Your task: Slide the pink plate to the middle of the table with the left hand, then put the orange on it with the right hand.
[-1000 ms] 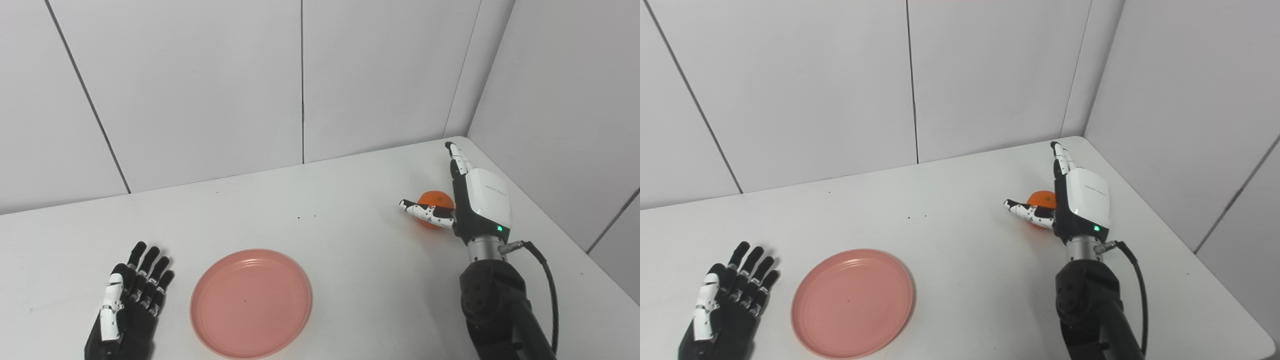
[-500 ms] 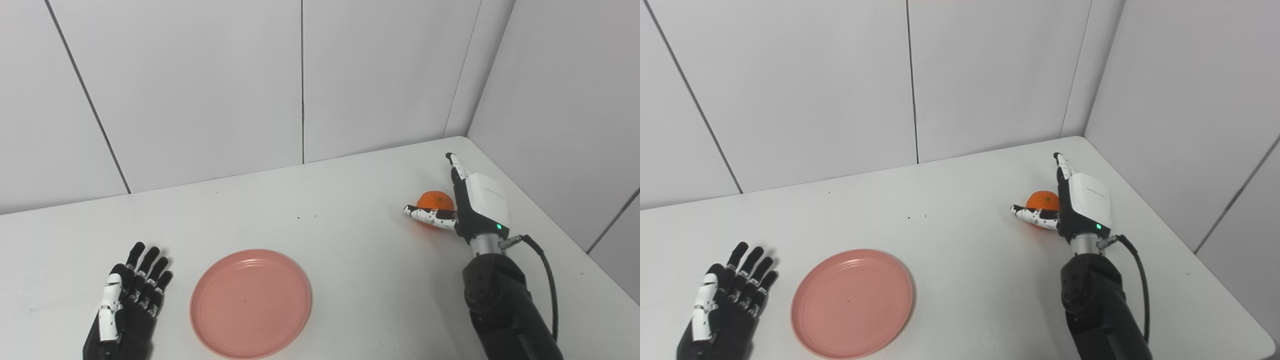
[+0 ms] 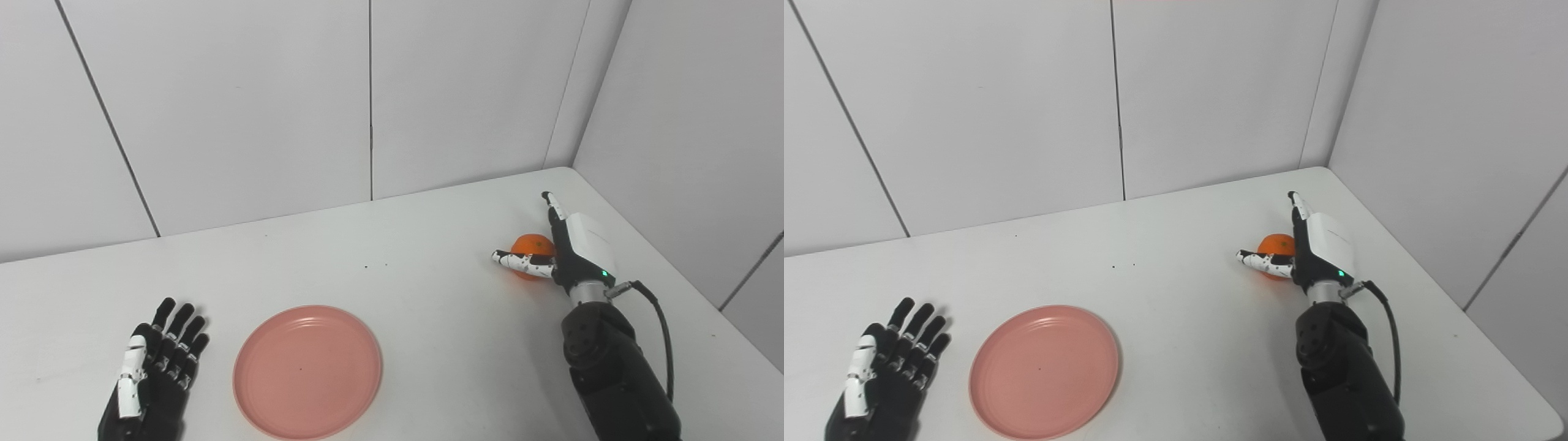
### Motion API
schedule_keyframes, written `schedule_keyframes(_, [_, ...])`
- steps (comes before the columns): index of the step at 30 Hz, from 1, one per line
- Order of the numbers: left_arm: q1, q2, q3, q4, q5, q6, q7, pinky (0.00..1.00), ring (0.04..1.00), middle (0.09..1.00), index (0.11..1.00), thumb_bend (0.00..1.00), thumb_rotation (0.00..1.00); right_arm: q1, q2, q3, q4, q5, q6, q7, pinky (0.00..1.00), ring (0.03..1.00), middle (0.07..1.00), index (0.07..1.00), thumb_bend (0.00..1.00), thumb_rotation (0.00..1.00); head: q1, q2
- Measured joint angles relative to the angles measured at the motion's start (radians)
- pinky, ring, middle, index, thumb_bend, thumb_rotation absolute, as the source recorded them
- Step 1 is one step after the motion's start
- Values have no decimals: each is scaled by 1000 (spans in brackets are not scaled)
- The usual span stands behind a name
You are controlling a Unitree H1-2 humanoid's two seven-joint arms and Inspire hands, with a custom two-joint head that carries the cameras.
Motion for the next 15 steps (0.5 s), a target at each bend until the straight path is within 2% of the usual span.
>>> schedule_keyframes(15, [0,5,5,-13,0,30,0,1000,976,974,969,284,1000,-16,-15,6,46,3,20,42,740,861,918,927,1000,428,3,9])
